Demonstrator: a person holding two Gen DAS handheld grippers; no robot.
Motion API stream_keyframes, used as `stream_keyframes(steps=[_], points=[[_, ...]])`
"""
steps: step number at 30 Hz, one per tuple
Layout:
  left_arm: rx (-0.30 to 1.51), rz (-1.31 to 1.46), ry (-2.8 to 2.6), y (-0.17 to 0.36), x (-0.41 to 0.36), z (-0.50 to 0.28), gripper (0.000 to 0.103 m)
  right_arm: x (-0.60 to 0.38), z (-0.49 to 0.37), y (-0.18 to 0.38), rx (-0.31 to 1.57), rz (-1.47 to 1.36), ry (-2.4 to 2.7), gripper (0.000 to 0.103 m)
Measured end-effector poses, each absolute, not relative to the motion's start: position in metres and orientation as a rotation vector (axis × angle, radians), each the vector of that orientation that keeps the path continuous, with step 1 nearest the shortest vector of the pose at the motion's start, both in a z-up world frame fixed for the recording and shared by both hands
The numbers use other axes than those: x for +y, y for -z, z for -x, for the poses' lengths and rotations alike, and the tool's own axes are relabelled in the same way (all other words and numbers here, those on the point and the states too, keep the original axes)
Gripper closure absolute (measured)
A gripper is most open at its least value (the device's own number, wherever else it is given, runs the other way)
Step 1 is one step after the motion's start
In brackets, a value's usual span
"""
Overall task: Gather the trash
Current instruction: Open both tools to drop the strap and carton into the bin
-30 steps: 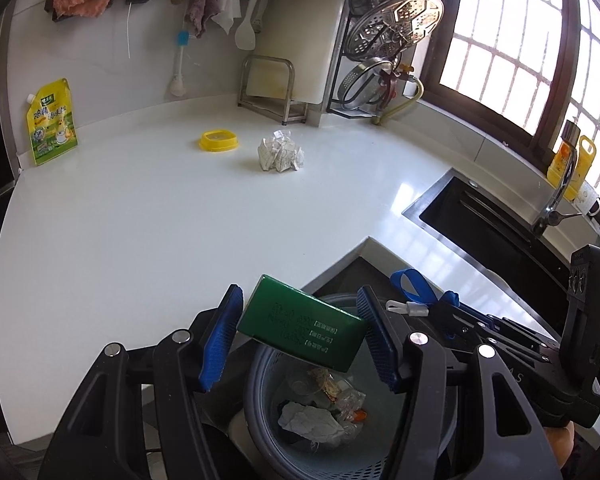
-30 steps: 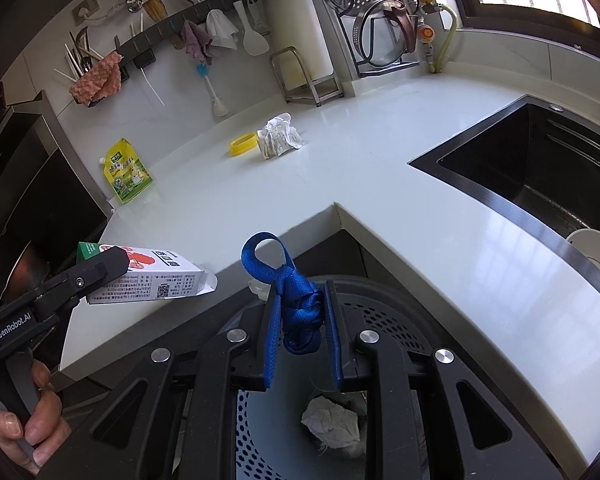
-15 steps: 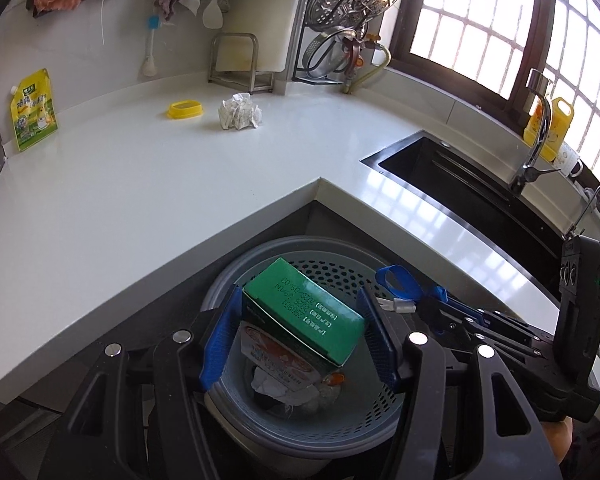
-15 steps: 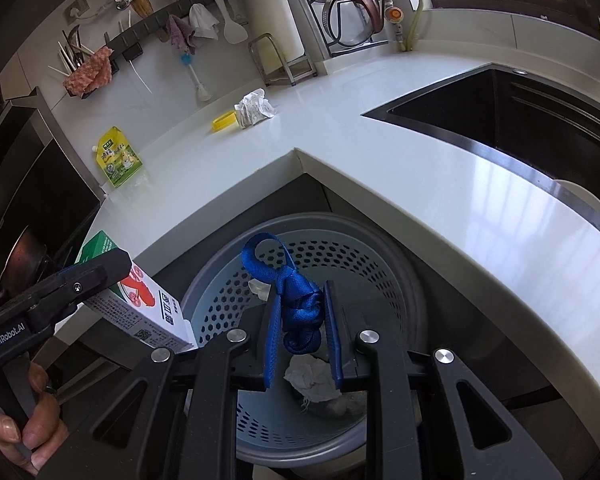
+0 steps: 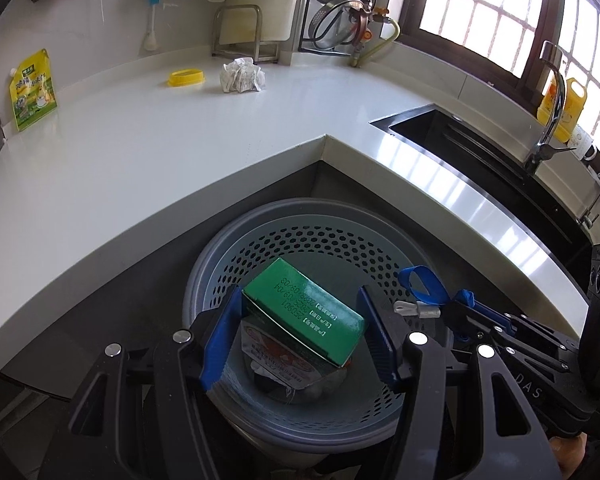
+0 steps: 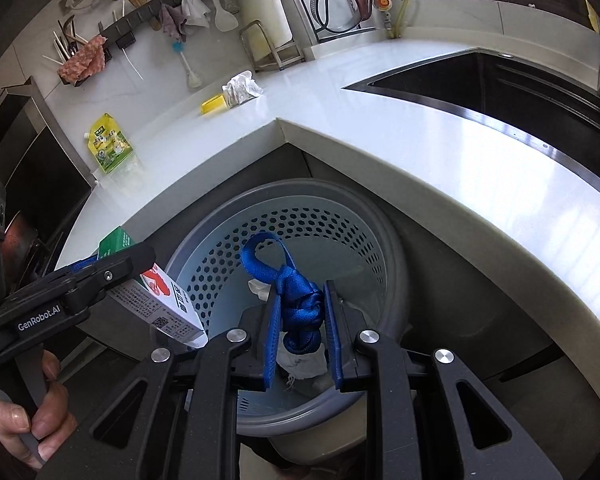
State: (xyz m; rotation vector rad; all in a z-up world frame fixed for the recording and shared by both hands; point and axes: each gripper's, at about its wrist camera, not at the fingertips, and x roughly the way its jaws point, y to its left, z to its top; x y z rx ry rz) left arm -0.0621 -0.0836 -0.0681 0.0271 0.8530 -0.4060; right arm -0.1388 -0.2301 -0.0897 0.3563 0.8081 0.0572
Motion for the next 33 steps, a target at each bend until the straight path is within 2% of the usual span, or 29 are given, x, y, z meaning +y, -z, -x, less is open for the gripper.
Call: stream_keyframes(steps=[28,33], points=[[0.915,-0.053,0.366,0.1,-0.084,0.048,0.046,-0.224,0.124,0.113,0.869,-0.321,-0.044,0.083],[0.924,-0.041,0.36,0.103,-0.081,0.046,0.045,-0.226,0.124,0.113,0.864,-0.328,-0.038,0.074]])
